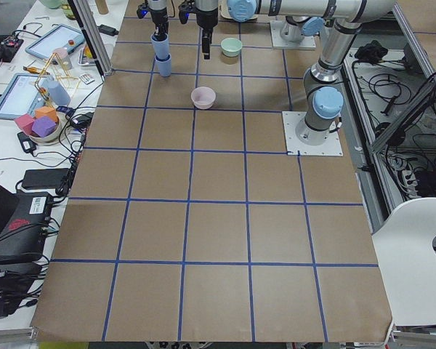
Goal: Stack blue cups with both arms
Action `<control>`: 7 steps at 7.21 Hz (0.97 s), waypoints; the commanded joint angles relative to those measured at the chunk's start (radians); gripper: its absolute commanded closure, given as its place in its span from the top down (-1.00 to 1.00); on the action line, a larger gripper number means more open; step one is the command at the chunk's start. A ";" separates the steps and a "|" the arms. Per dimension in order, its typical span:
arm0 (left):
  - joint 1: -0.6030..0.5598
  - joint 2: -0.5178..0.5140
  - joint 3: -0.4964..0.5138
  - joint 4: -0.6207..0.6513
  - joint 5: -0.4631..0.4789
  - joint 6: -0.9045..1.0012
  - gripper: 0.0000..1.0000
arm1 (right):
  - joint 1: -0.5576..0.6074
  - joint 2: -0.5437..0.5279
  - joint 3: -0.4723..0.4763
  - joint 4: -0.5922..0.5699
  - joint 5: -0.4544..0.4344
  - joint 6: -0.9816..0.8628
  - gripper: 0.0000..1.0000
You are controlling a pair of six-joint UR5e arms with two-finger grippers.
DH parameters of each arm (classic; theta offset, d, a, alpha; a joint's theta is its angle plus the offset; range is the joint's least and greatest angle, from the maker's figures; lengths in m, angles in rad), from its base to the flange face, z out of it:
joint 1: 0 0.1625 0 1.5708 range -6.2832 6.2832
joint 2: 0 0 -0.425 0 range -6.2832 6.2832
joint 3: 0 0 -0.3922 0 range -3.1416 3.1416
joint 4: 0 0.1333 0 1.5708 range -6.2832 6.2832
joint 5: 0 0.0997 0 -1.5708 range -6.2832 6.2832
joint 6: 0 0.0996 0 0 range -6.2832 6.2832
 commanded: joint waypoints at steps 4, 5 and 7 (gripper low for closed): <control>0.000 0.002 -0.002 0.009 0.000 -0.001 1.00 | 0.000 -0.005 -0.002 -0.005 0.000 -0.002 0.19; 0.000 0.002 -0.001 0.009 0.000 -0.001 1.00 | 0.000 -0.016 -0.002 0.001 -0.009 -0.003 0.31; 0.000 0.002 -0.002 0.011 0.000 -0.001 1.00 | -0.002 -0.068 0.001 0.024 -0.015 -0.012 0.70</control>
